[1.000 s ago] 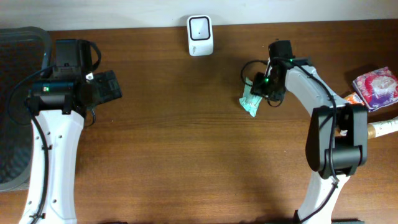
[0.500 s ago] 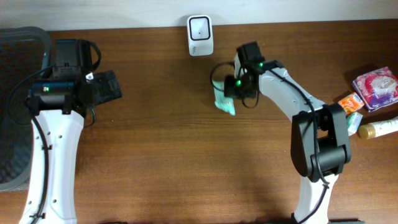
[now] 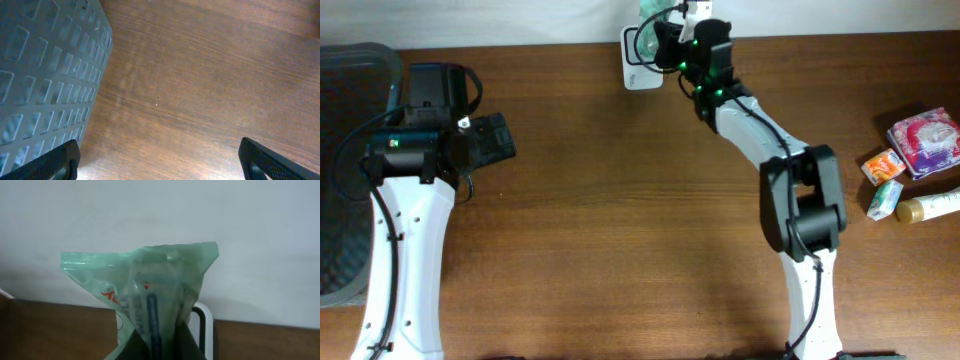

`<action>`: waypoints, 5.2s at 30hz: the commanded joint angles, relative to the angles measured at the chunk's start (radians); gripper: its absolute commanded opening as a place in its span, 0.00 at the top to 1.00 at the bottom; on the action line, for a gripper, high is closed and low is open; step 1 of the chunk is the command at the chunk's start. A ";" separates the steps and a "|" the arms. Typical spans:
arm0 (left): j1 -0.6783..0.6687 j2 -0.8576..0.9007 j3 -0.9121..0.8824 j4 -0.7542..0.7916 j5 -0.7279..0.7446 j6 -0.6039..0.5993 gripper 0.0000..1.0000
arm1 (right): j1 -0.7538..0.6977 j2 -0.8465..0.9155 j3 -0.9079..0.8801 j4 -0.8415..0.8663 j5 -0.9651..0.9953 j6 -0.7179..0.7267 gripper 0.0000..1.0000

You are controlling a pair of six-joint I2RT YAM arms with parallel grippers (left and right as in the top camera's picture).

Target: Scan the item barcode

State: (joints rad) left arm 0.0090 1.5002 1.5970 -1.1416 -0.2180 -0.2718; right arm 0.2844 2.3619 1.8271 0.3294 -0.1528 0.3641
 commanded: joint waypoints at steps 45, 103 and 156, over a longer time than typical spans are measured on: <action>0.007 -0.002 0.005 -0.001 -0.007 0.012 0.01 | 0.031 0.096 0.353 -0.317 0.034 -0.156 0.96; 0.007 -0.002 0.005 -0.001 -0.007 0.012 0.01 | -0.710 -1.510 -0.605 -1.765 0.025 -0.121 0.01; 0.007 -0.002 0.005 -0.001 -0.007 0.012 0.01 | -0.289 -2.359 -1.822 -0.411 0.120 -0.389 0.01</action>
State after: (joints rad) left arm 0.0090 1.5002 1.5970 -1.1416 -0.2180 -0.2718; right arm -0.0120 0.0116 0.0132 -0.0750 -0.0444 -0.0143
